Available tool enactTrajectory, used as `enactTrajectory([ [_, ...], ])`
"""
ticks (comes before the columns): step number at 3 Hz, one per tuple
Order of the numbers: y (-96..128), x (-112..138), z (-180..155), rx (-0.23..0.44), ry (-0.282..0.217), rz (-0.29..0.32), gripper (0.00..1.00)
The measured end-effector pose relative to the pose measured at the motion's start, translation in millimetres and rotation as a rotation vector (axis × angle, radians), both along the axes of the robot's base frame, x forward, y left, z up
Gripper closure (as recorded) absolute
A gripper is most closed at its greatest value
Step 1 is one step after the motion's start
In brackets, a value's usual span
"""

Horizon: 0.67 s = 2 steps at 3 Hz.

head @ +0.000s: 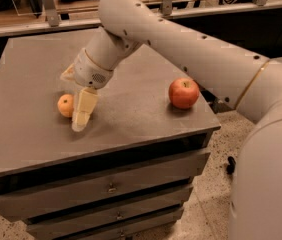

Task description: Pick orange

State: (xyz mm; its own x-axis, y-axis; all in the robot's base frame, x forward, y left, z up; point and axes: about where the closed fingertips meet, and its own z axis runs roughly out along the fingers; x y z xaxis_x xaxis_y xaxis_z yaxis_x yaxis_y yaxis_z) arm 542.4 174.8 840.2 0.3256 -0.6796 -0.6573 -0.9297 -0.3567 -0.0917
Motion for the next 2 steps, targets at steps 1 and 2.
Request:
enactTrajectory([
  [1, 2.1, -0.8, -2.5, 0.001, 0.006, 0.004, 0.16],
  [2, 3.4, -1.7, -3.5, 0.000, 0.008, 0.007, 0.41],
])
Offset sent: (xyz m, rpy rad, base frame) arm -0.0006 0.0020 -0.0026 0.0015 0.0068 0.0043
